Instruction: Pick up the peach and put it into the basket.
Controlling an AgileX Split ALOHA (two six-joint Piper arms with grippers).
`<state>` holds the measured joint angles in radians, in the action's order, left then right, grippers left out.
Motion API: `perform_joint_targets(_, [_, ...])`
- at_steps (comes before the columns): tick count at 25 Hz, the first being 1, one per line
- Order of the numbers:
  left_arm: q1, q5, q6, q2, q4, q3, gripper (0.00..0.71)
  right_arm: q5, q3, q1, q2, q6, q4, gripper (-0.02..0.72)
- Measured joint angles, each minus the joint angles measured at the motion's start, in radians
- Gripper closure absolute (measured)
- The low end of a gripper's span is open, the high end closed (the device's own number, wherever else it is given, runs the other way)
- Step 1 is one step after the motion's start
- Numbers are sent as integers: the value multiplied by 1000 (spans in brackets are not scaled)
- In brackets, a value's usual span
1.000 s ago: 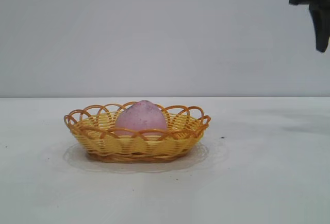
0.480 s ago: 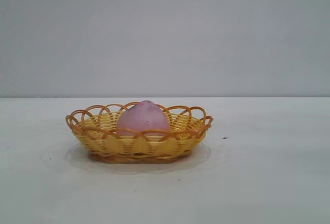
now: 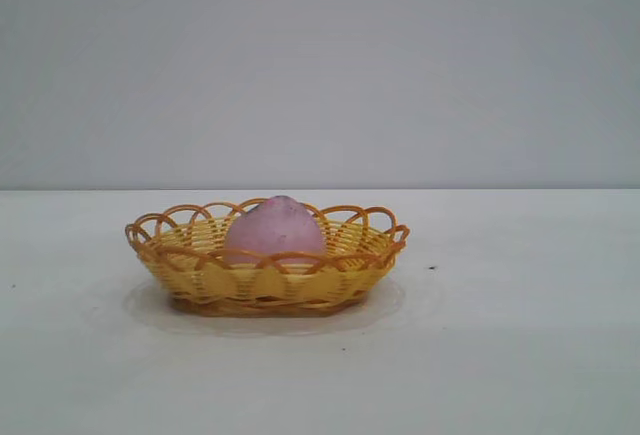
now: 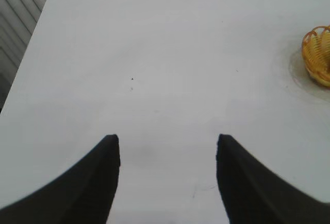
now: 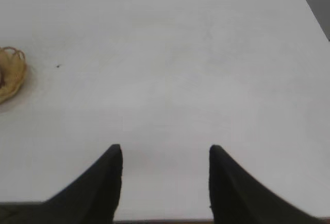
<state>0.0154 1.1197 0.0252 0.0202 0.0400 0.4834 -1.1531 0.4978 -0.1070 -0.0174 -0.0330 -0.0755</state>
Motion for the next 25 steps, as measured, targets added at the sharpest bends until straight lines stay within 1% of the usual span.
perform_joint_targets(7, [0,0,0,0,0,0,345,11,-9,0,0,-12,-1,378])
perform_joint_targets(25, [0,0,0,0,0,0,345,11,-9,0,0,-12,-1,378])
